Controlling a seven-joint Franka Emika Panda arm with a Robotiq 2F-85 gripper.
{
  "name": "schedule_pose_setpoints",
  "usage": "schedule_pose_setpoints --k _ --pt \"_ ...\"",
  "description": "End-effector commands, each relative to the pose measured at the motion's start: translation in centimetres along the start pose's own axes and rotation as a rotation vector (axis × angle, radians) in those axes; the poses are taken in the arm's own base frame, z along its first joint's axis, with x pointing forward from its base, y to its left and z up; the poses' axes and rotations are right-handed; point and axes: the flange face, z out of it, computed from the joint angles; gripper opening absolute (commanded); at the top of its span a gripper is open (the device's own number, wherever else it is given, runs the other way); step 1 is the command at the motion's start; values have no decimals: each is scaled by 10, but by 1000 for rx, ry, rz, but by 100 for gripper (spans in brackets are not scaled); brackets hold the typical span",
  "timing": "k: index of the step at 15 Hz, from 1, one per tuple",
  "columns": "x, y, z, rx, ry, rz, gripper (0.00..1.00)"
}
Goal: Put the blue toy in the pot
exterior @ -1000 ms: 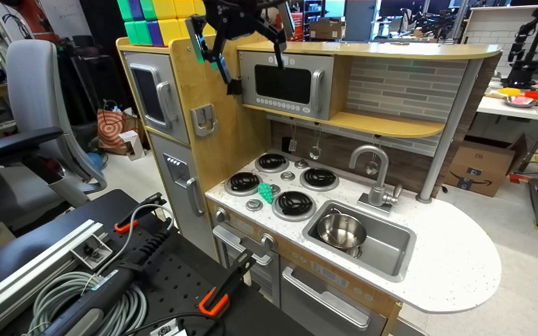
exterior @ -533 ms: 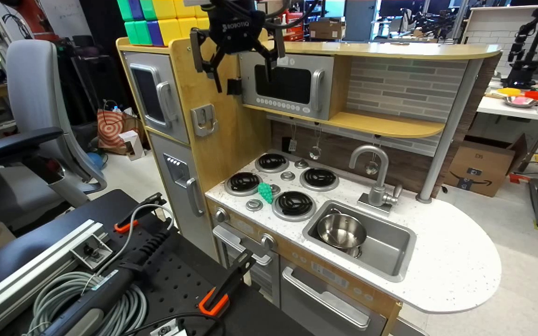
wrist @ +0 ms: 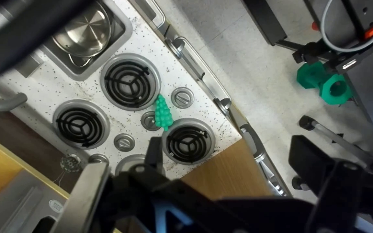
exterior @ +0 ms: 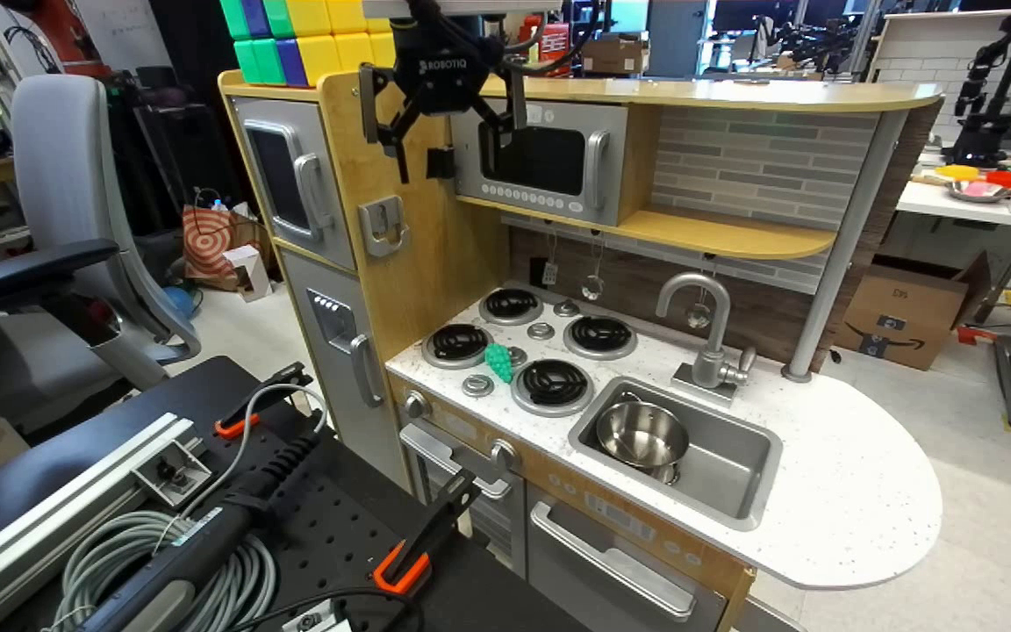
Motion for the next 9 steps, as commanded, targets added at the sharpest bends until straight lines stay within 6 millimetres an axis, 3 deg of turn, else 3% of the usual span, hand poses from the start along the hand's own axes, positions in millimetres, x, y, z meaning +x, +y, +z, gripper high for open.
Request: schedule_pose_setpoints --k 1,9 --pt "4 4 47 -48 67 17 100" --pt "47 5 176 -26 129 102 100"
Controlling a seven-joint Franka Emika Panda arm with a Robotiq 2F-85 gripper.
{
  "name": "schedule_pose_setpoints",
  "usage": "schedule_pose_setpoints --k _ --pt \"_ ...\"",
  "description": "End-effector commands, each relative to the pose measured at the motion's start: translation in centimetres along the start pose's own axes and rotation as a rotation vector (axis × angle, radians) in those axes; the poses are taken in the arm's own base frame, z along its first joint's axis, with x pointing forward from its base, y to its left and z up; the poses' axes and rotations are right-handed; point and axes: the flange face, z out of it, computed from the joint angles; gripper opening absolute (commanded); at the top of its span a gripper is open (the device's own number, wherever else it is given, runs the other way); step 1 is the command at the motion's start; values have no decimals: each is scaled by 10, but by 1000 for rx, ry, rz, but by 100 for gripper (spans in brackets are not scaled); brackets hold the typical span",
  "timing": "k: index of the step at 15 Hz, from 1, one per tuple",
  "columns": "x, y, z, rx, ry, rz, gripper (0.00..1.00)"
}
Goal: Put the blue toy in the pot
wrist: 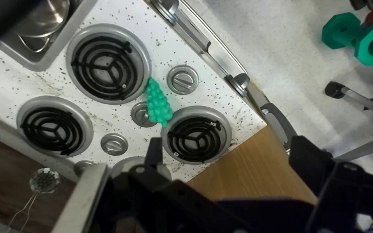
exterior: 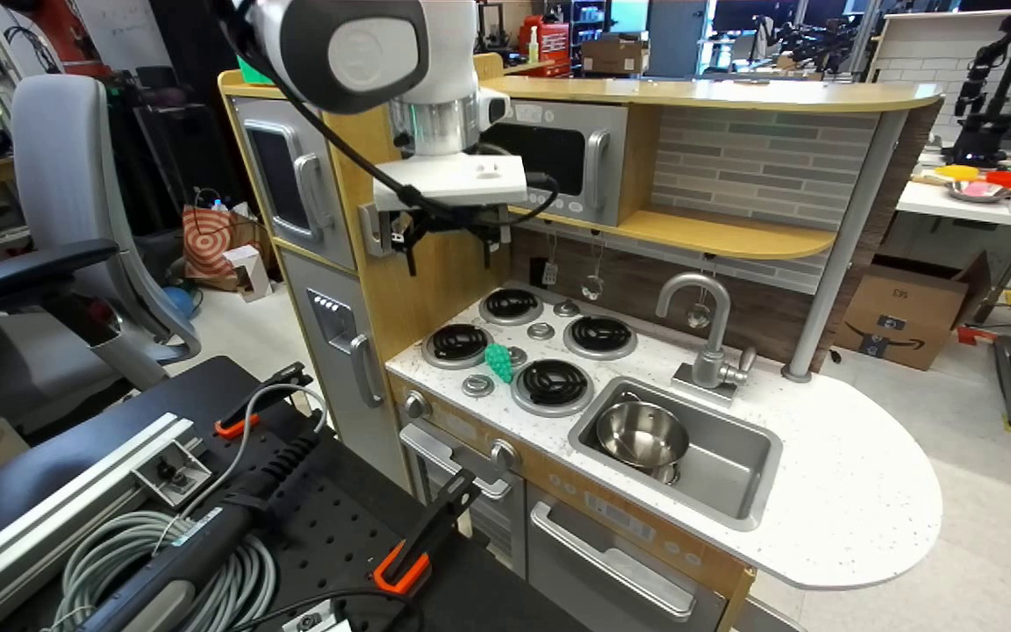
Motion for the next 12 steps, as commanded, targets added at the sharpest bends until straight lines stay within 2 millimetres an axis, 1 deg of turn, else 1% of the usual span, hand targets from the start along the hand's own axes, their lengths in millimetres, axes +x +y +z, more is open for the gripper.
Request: schedule_pose_setpoints --k 1,4,7,8,9,10,12 --pt "20 17 48 -38 32 7 100" --pt "34 30 69 -81 54 16 100" --pt "45 39 80 -108 67 9 100" --pt "47 39 78 -108 68 -1 100" --pt "45 34 66 -91 59 -24 100" --pt "42 33 76 -89 39 -7 100" --pt "45 33 73 -87 49 -17 100"
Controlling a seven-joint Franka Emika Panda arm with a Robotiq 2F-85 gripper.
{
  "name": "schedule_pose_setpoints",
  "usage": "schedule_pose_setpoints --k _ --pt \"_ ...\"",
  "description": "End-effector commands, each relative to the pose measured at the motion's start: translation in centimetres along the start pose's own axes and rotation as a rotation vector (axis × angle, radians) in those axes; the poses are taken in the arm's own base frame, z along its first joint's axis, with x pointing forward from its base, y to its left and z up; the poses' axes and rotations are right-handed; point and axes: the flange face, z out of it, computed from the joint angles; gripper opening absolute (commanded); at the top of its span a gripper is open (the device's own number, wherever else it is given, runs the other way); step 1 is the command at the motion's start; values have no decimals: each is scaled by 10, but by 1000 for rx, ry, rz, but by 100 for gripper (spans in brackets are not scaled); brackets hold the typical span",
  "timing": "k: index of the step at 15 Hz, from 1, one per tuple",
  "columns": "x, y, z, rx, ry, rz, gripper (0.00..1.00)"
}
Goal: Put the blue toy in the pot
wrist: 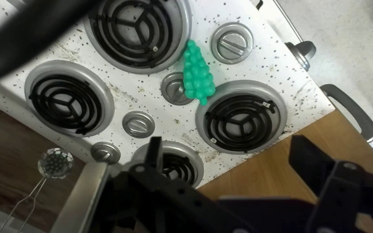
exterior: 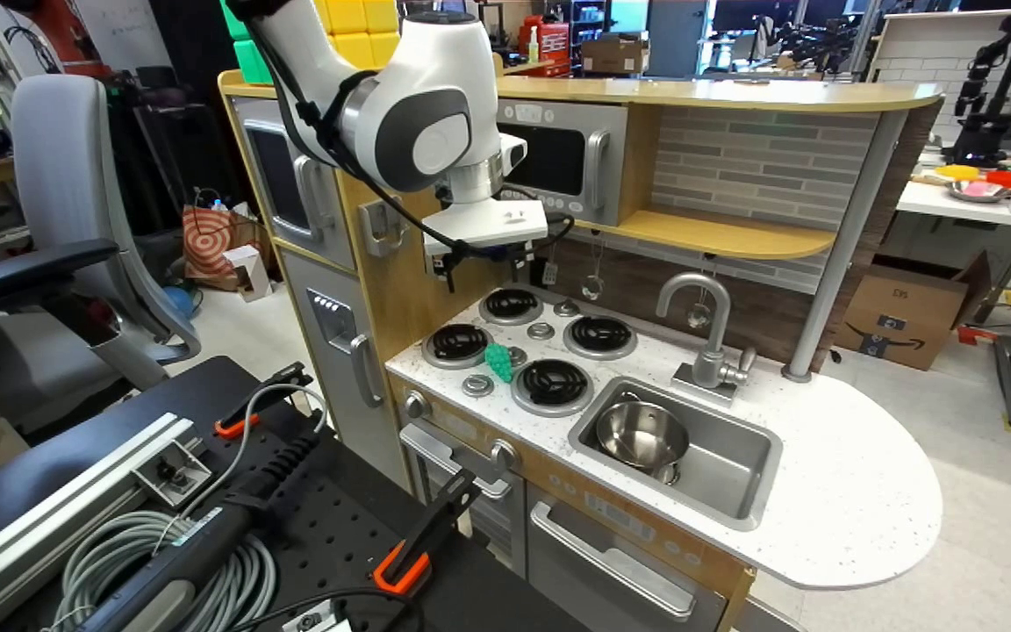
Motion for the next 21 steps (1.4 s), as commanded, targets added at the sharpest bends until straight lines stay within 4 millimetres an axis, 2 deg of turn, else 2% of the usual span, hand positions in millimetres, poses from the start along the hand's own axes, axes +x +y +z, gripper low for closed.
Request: schedule_pose_setpoints --k 1,2,3,5,9,12,15,17,21 --pt "1 0 0 0 1 2 100" --pt "2 0 -11 -7 38 9 100" --pt "4 0 -12 -5 48 20 100" --pt "12 5 0 13 61 53 100" --pt "16 18 45 4 70 120 100" --pt "8 28 83 -11 -33 55 100" --pt "8 35 114 -28 -54 18 100" --pt "8 32 133 -17 -80 -19 100" --pt "6 13 160 46 -169 -147 100"
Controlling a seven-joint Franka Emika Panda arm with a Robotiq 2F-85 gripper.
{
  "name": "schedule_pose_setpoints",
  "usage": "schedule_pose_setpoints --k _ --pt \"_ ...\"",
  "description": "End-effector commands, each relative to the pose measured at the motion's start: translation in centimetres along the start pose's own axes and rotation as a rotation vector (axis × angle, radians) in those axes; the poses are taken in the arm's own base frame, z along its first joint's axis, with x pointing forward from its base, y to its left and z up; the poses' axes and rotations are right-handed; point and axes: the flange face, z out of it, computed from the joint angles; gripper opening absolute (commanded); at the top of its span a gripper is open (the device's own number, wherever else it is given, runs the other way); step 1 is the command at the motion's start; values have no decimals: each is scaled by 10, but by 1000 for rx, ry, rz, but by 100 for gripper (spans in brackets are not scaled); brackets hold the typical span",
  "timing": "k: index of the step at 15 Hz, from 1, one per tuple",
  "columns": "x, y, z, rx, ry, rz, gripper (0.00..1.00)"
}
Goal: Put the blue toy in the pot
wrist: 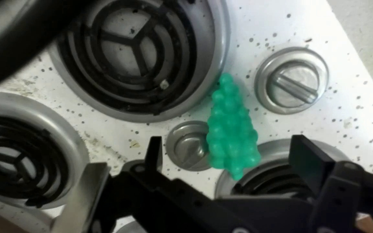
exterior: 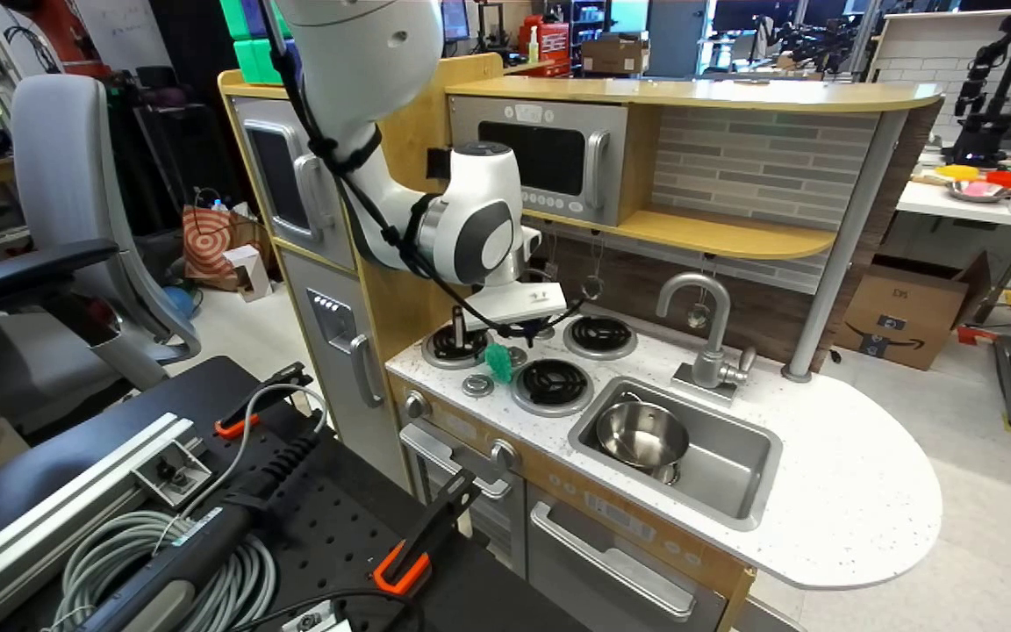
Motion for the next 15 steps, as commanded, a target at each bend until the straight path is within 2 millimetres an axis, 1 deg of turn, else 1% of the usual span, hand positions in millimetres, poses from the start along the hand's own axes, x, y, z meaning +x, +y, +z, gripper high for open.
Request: schedule_pose_setpoints --k 1,2,3,5,11,12,13,14,15 --pt "11 -8 21 15 -75 -114 100" --pt "13 -9 23 8 -70 -134 100" --pt "6 -12 17 24 -49 -76 100" --pt "10 -15 20 22 -51 -99 100" --pt "12 -13 28 23 -57 -96 100" --pt "12 -12 29 25 -54 -94 83" --pt "12 -11 30 27 -55 -89 72" --pt "12 -10 30 28 -60 -85 66" --pt "12 -9 32 31 -61 -78 56"
